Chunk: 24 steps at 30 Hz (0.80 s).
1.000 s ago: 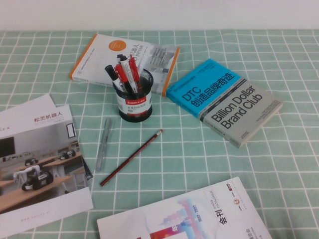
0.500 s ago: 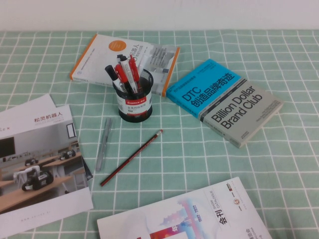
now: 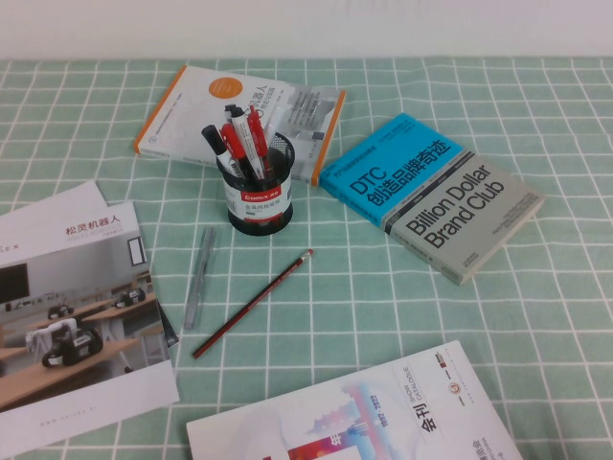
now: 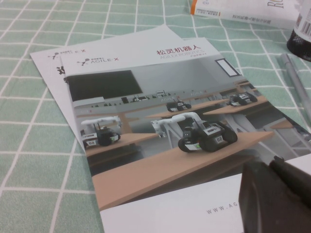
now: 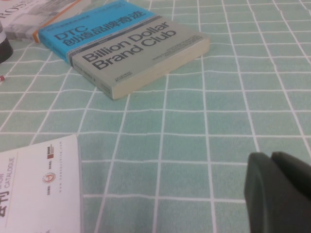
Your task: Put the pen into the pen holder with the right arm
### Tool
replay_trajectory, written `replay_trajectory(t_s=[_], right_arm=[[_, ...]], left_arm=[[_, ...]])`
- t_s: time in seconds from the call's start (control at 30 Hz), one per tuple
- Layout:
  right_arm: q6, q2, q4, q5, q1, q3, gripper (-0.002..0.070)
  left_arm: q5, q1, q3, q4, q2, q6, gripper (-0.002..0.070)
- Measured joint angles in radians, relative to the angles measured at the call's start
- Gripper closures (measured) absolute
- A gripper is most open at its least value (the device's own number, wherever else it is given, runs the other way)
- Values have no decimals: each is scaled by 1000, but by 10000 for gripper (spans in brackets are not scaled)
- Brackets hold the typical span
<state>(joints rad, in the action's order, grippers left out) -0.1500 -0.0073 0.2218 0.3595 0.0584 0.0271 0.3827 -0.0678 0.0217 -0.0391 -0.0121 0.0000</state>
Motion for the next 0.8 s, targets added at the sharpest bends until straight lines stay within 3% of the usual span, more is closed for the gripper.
replay_trajectory(t_s=[0.8], right_arm=[[0,0,12,0,0,0,695]], left_arm=[[0,0,0,0,0,0,680]])
